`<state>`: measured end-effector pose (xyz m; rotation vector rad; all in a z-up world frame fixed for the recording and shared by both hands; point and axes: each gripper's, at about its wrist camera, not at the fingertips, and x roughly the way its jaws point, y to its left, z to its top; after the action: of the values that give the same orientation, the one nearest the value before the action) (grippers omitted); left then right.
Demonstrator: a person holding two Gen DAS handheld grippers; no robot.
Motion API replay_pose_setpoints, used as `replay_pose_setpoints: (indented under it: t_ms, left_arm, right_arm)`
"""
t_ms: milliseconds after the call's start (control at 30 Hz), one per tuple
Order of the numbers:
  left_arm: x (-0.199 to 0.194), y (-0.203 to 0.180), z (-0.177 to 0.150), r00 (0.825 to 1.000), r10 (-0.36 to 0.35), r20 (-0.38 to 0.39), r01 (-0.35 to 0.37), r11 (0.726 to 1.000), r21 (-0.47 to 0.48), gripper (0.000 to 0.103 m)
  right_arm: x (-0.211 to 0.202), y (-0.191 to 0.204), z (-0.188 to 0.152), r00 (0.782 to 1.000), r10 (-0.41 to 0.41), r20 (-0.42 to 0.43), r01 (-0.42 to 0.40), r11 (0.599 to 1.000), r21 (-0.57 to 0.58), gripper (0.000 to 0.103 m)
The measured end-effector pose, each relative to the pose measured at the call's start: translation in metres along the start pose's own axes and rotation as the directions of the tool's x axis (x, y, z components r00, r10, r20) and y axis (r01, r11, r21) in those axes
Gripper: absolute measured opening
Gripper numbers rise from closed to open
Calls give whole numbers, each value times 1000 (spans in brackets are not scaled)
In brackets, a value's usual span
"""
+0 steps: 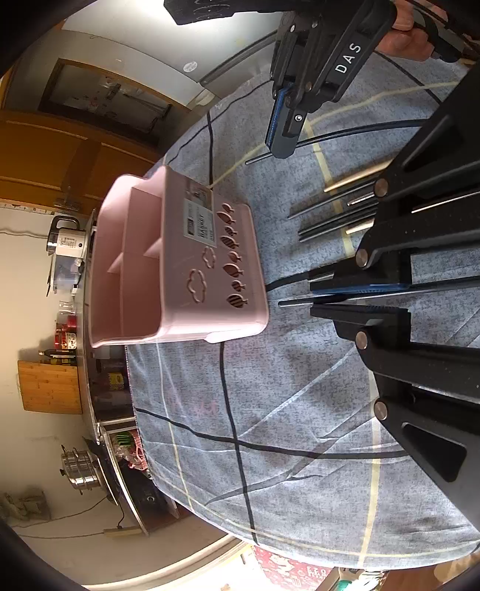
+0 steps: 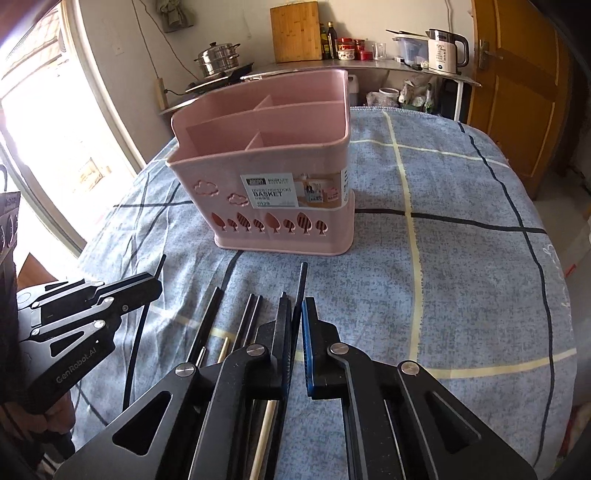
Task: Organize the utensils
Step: 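Lift both black chopsticks upright and carry them over the pink basket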
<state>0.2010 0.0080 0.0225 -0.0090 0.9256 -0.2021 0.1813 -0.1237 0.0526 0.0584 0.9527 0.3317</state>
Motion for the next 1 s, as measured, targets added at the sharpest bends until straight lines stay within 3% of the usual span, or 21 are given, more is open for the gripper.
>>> replay_pose_setpoints:
  t_ms: [467,1000]
  left_arm:
    - [-80,4,43,985,-28,170,28,1000,-1,4]
    - [-120,-1,57,967,-25,255,22,1000,15,4]
  right_arm:
    - [-72,7,33,982,-20,186,29,998,-47,5]
    - [-112,5,42,960,-26,279,39,998,-41,5]
